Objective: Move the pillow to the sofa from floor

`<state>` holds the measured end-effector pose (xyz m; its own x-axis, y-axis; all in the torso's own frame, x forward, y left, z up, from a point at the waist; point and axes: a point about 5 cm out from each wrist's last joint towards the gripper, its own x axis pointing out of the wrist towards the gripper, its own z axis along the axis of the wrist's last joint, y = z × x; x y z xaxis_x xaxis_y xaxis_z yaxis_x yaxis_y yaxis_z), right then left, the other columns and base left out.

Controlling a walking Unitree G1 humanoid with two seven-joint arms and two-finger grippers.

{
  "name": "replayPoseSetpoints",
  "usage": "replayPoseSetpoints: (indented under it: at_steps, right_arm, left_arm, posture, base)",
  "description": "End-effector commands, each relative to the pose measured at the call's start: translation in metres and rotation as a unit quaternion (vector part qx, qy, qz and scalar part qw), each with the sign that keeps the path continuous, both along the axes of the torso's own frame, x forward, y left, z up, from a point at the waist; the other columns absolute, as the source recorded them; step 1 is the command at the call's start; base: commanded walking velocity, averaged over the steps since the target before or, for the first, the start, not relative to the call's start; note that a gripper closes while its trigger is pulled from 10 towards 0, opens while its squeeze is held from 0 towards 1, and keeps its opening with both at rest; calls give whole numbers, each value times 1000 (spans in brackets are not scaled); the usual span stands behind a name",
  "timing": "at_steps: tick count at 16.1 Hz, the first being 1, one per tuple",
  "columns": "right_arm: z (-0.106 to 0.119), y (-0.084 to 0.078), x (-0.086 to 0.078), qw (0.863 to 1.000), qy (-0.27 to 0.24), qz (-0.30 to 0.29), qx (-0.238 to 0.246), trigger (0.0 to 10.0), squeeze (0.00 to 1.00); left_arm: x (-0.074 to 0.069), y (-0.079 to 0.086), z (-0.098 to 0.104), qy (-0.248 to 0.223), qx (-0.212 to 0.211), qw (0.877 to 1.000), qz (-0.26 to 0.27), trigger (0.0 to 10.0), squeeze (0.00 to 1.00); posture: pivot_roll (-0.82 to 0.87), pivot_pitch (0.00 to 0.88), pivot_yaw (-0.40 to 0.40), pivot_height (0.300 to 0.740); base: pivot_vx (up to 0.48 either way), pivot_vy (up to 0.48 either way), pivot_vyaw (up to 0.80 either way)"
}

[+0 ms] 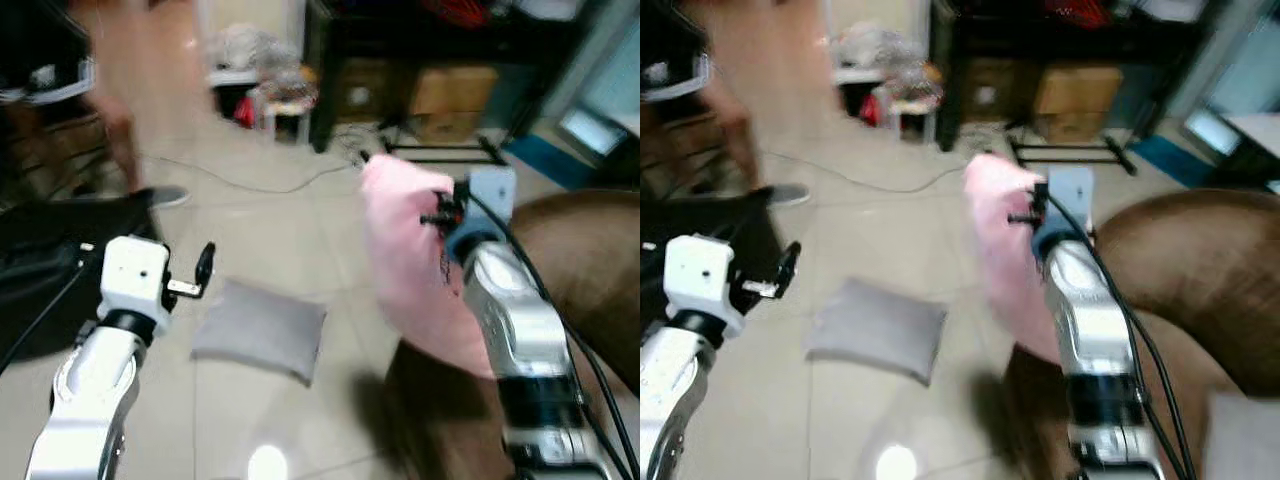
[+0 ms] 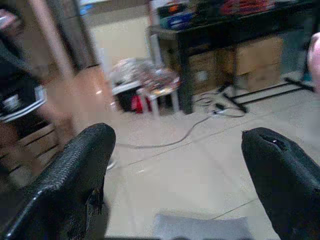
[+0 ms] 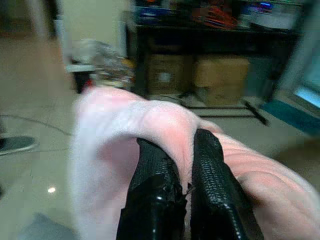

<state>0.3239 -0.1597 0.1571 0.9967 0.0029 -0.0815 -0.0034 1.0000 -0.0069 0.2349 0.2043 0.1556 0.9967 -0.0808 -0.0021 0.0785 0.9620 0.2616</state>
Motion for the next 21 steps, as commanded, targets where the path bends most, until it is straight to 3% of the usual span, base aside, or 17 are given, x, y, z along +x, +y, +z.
replayPoseSetpoints:
  at_steps: [1, 6, 10, 12, 17, 21]
  right_arm:
    - [9, -4, -4, 1000, -18, -5, 3, 10000, 0]
    - [13, -4, -7, 1000, -18, -20, 16, 10000, 0]
    - [9, -1, -10, 999, -10, -23, 29, 10000, 0]
    - [8, 1, -11, 999, -8, -20, 34, 10000, 0]
    - [-3, 5, -16, 999, 6, -21, 48, 10000, 0]
    - [-10, 10, -19, 999, 17, -10, 51, 10000, 0]
  left_arm:
    - [-1, -6, 0, -2, -2, 1000, -9, 10000, 0]
    - [2, -7, -3, 8, 6, 1000, 6, 10000, 0]
    - [4, -5, 2, -21, 3, 1000, 17, 10000, 0]
    - [5, -5, 4, -23, -7, 1000, 14, 10000, 0]
    - [3, -8, 5, -26, -15, 1000, -8, 10000, 0]
    - [2, -8, 5, -24, -19, 999, -18, 10000, 0]
  posture:
    - [51, 0, -74, 740]
    - [31, 0, -59, 740]
    - [31, 0, -55, 740]
    - [35, 0, -51, 740]
    - [37, 0, -38, 740]
    - [33, 0, -29, 740]
  base:
    - [0, 0, 0]
    - [0, 0, -160]
    - [0, 0, -400]
    - [0, 0, -800]
    - [0, 0, 0]
    - [308, 0, 0]
